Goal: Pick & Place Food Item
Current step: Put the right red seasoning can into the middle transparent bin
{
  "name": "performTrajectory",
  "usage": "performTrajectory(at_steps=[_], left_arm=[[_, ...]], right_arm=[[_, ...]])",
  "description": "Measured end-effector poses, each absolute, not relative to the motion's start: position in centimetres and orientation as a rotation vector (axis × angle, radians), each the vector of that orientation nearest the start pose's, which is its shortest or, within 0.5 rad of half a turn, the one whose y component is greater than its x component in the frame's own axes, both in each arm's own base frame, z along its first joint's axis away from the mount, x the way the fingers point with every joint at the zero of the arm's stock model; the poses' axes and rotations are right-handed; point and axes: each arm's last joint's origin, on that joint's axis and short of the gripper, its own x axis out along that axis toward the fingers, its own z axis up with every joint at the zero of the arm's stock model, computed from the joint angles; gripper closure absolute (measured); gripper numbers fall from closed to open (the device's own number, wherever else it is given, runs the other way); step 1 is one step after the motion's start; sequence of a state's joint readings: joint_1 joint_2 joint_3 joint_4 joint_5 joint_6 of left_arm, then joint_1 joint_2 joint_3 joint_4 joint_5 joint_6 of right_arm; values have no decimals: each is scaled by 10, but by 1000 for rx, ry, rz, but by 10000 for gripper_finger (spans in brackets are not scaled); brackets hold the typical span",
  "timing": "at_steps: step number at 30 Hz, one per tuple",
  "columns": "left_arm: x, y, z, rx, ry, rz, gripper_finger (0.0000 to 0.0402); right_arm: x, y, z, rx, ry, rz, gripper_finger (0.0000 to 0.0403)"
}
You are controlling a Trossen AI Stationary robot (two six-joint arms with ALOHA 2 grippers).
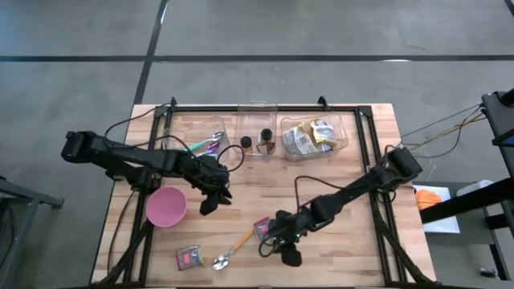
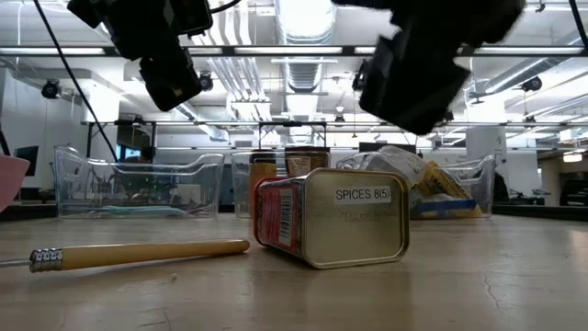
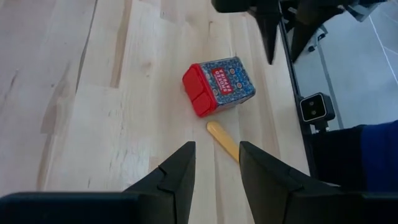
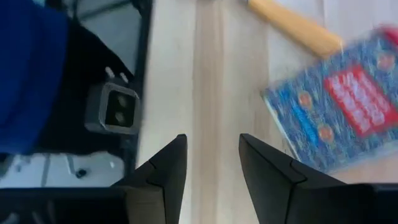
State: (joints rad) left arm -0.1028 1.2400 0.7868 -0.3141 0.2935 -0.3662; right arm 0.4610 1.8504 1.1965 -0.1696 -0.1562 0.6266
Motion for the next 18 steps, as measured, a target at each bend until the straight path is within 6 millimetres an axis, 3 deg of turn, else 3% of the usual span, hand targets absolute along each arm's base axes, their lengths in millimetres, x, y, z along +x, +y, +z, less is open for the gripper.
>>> performTrajectory(at_steps=[9, 18], left_arm=[[247, -34, 233, -419, 831, -237, 270], [247, -34, 233, -430, 834, -242, 270]], right_arm=[[340, 166, 161, 410, 1060, 258, 259], [340, 152, 150, 430, 1045, 206, 260]])
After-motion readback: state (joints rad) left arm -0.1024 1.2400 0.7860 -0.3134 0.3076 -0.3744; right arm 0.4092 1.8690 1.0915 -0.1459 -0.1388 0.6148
